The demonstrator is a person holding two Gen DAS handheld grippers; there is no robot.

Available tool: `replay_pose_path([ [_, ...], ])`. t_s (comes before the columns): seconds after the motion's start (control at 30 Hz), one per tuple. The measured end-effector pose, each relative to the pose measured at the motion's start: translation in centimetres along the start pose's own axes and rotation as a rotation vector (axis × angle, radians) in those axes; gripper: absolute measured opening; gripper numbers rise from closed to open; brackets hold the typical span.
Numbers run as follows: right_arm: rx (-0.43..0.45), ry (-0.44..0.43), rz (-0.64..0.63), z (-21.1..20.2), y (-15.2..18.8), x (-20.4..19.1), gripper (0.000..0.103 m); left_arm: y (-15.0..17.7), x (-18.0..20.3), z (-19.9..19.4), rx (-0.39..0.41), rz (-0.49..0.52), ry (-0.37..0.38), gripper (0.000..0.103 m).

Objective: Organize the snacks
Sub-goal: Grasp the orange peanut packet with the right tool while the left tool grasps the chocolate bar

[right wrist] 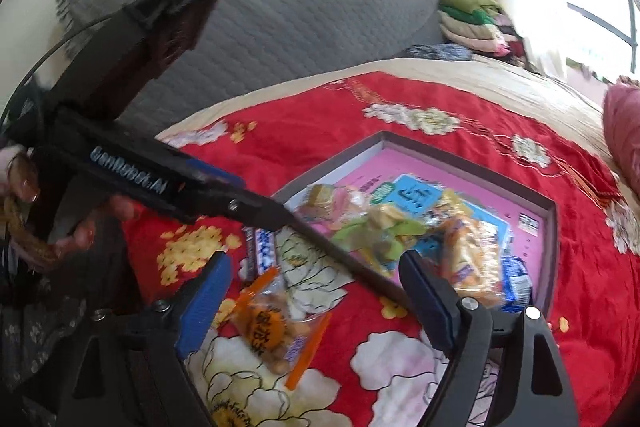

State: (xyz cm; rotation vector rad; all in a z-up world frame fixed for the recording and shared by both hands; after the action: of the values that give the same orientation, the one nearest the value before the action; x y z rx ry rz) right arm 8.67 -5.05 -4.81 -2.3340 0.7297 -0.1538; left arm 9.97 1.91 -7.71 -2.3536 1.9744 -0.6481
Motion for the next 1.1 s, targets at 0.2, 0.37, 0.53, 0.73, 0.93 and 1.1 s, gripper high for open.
replay_pose_path([
  [0.2, -0.069, -0.029, -0.095, 1.7, 1.2, -2.4, 0.086, 0.9, -2.5, 1.1, -0.033, -0.070, -0.001, 0.072],
  [0.37, -0.115, -0.024, -0.167, 3.1, 2.2, -3.3, 0.086, 1.8, -3.4, 2.7, -0.082, -0.128, 0.040, 0.072],
  [0.53, -0.176, 0.001, -0.288, 4.8, 3.7, -4.7, 0.086, 2.6, -4.0, 4.2, -0.123, -0.191, 0.090, 0.072],
  [0.73, -0.215, 0.080, -0.422, 6.8, 5.0, -5.3, 0.086, 2.7, -3.7, 5.6, -0.142, -0.213, 0.115, 0.072],
  [0.93, -0.268, 0.106, -0.440, 8.8, 5.8, -4.2, 0.075, 2.3, -3.4, 6.6, -0.149, -0.215, 0.117, 0.072],
  [1.1, -0.277, 0.051, -0.338, 9.6, 5.4, -3.2, 0.060, 1.8, -3.5, 7.2, -0.148, -0.243, 0.127, 0.072],
])
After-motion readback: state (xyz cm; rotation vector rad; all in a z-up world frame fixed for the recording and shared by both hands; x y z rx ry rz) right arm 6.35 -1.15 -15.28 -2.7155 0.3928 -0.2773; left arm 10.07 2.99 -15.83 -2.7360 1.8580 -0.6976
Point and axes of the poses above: each gripper's, at about its wrist camera, not at the fingertips, and z roughly the way its jaws point, x to its right, y to its underside, the point moved 10 cm from there along z, roughly the way its jaws point, and after that the axes turned 9 degrees about -x, right-handed, at the moved point
